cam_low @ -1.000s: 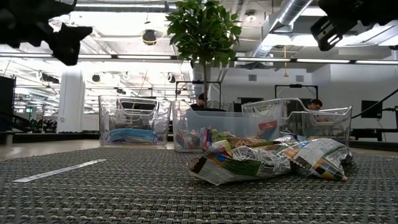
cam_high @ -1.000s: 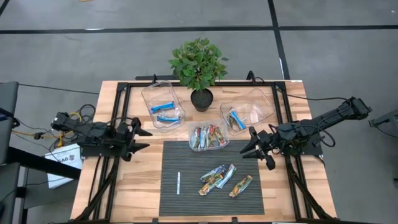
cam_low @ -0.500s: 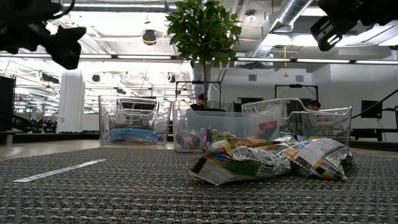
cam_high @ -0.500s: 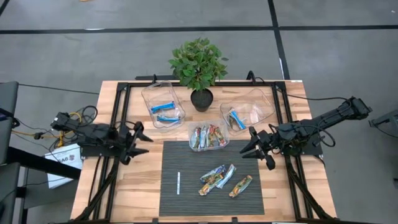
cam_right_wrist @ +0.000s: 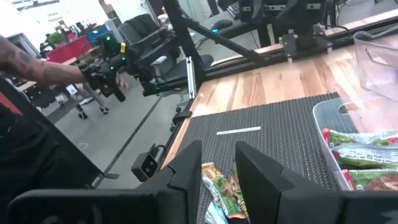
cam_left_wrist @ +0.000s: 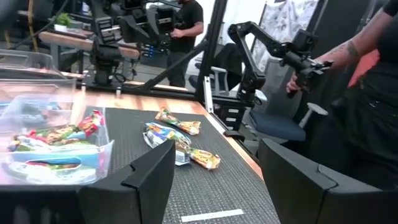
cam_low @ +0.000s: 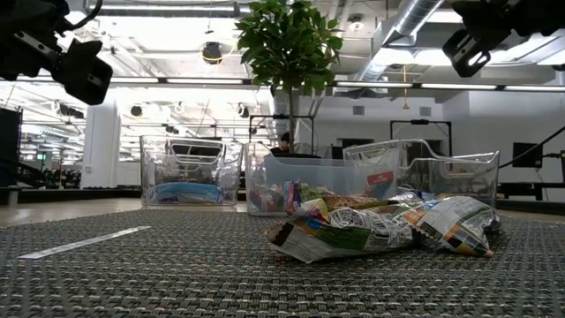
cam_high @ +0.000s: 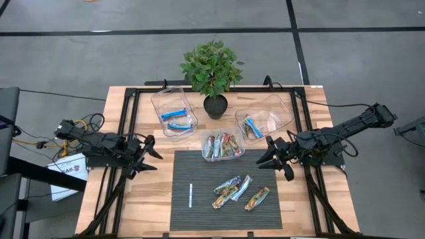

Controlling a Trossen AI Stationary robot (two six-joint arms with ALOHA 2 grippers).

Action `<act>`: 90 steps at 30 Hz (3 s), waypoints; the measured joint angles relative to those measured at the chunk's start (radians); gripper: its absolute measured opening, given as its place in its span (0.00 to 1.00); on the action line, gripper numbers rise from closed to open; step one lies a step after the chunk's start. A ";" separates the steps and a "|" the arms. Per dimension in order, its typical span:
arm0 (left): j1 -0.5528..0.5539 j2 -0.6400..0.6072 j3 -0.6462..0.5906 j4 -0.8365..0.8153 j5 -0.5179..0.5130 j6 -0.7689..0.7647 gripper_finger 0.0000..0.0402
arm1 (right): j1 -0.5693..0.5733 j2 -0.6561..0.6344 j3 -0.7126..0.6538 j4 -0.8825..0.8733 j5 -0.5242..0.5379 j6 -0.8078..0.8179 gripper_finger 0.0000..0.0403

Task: Pick and place Granola Bars by type
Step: Put the yellow granola bar into the right transparent bin

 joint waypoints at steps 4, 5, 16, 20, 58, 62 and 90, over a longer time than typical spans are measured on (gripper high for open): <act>0.000 0.001 0.000 -0.005 -0.030 0.000 0.56 | 0.000 0.000 0.000 0.000 0.000 0.012 0.22; 0.000 0.001 0.000 -0.005 -0.035 0.000 0.56 | 0.000 0.000 0.000 0.001 0.000 0.033 0.22; 0.000 0.001 0.000 -0.005 -0.046 0.002 0.56 | 0.009 0.000 0.000 0.003 0.000 0.545 0.22; 0.000 0.001 -0.001 -0.005 -0.046 0.003 0.56 | 0.007 0.022 0.000 -0.002 0.000 0.614 0.22; 0.000 0.001 -0.002 -0.006 -0.048 0.004 0.56 | 0.196 0.413 0.448 -0.904 -0.014 -0.209 0.22; 0.000 0.001 -0.002 -0.006 -0.048 0.000 0.56 | 0.228 0.473 0.487 -0.923 0.010 -0.230 0.22; 0.000 0.001 -0.002 -0.006 -0.048 0.003 0.56 | 0.401 0.861 0.520 -0.734 0.210 -0.351 0.59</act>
